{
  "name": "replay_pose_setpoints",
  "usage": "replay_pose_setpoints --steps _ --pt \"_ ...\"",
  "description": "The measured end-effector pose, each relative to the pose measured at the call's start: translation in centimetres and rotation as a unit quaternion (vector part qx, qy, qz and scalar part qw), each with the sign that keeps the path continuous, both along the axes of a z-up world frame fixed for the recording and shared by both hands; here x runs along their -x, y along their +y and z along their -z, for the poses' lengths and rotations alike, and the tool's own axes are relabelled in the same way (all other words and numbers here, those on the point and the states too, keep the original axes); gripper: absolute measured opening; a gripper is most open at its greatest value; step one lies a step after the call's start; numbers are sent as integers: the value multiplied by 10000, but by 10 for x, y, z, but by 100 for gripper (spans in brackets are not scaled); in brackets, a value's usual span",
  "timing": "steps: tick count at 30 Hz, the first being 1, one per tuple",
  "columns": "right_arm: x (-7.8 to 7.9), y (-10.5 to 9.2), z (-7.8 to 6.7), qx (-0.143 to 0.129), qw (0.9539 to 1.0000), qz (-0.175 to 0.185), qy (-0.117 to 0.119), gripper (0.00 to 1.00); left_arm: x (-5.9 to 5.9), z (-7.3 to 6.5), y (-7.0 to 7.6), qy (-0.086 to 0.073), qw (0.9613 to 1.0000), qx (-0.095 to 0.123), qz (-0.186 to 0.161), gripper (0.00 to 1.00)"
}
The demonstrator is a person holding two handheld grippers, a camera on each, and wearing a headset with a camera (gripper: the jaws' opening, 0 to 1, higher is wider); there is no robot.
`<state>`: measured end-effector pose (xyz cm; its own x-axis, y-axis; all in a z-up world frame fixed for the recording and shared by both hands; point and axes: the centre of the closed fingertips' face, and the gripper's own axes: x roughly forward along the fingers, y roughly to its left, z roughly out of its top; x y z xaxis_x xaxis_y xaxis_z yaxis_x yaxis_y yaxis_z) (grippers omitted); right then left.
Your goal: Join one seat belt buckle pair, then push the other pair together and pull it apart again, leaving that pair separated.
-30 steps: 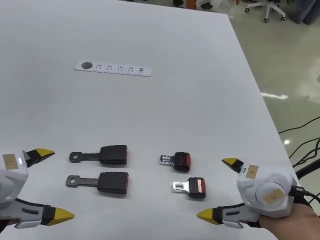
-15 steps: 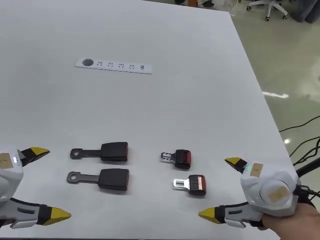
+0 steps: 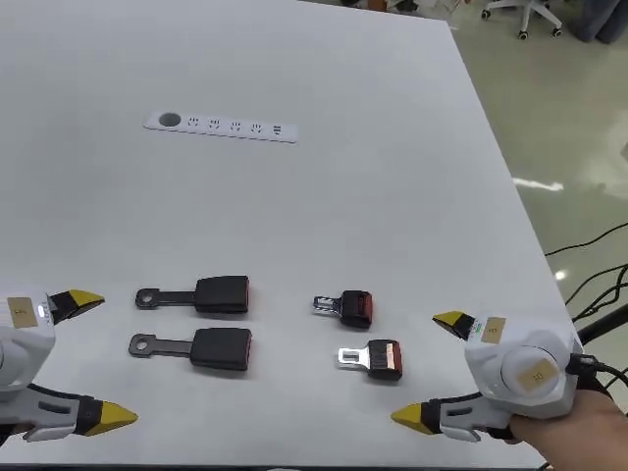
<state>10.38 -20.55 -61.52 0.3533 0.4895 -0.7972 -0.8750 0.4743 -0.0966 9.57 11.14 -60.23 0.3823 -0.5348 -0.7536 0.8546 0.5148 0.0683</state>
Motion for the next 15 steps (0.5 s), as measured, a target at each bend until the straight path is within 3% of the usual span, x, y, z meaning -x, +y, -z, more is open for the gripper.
replay_pose_setpoints --steps 3,7,10,13,15 --pt "-1 2 0 -10 10000 -43 -21 78 0 1 -1 38 9999 -91 71 85" --pt "-1 6 3 41 9998 -203 2 75 -3 5 -11 95 9998 -11 183 83" --pt "2 11 8 55 9992 -351 161 68 -4 10 -17 155 9994 -53 289 80" --pt "0 14 15 121 9988 -437 193 66 -6 18 -26 169 9989 -2 443 77" --pt "-2 15 18 147 9985 -492 209 66 -6 25 -32 315 9981 -54 523 75"
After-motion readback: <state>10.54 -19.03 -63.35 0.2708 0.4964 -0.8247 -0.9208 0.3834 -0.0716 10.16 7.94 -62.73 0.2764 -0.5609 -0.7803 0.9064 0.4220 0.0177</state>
